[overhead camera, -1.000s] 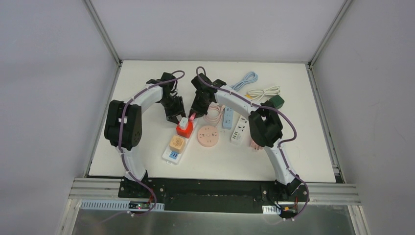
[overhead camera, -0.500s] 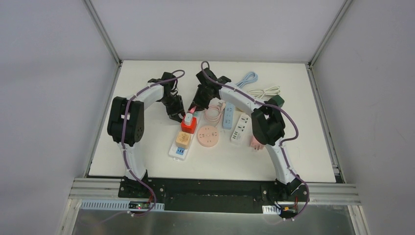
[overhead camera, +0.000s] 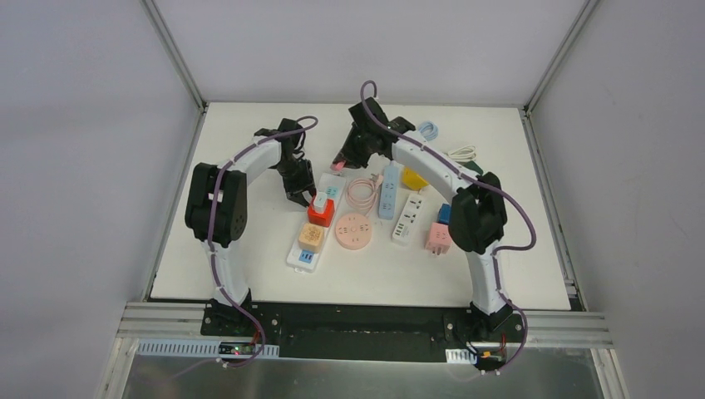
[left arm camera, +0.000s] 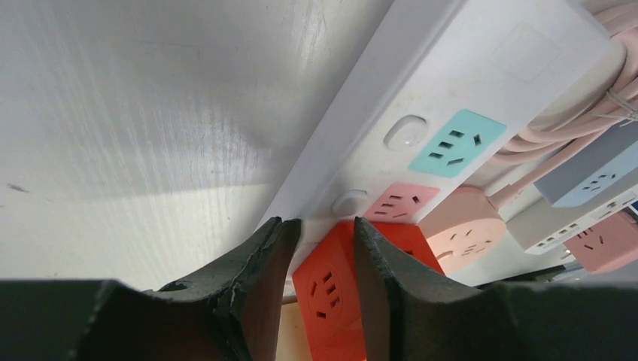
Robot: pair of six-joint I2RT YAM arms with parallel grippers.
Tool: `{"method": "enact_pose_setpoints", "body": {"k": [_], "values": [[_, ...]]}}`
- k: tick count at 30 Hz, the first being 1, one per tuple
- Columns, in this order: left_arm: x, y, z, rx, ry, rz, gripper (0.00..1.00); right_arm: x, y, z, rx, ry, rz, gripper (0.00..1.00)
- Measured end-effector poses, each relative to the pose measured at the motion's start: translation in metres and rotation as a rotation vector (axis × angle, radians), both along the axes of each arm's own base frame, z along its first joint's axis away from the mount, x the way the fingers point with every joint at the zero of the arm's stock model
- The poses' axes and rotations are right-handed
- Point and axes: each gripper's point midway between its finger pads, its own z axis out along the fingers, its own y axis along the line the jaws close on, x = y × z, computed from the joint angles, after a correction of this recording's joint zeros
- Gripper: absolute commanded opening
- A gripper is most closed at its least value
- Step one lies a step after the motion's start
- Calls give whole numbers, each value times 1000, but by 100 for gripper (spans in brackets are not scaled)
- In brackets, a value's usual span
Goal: Pull the plug off the socket
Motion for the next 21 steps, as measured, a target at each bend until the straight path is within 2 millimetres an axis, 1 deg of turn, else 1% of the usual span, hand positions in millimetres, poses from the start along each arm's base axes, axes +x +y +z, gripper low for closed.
{"method": "enact_pose_setpoints", "body": {"k": [2, 4, 6, 7, 8, 11, 14, 16, 17, 18, 21], "values": [[1, 1, 4, 18, -7, -10, 45, 1, -11, 11, -9, -29, -21, 0], [5, 5, 12, 48, -23, -10, 50, 7, -27, 20, -25, -58, -56, 0], [10, 14, 24, 94, -62, -2, 53, 16, -44, 22, -46, -78, -97, 2], [12, 19, 31, 119, -85, 2, 54, 21, -51, 20, -59, -81, -117, 5], [12, 23, 38, 139, -106, 7, 55, 24, -57, 17, -68, -83, -131, 7], [12, 39, 69, 203, -198, 28, 57, 35, -76, 6, -106, -78, -175, 12], [11, 50, 103, 230, -307, 51, 56, 47, -87, -3, -128, -84, -202, 10], [5, 57, 120, 239, -365, 65, 55, 52, -90, -11, -144, -84, -209, 10], [0, 60, 122, 247, -374, 68, 55, 54, -91, -17, -156, -80, -210, 11], [-4, 62, 129, 246, -395, 73, 55, 55, -92, -22, -166, -75, -210, 12], [-15, 67, 132, 253, -412, 77, 55, 58, -91, -44, -196, -49, -199, 16]]}}
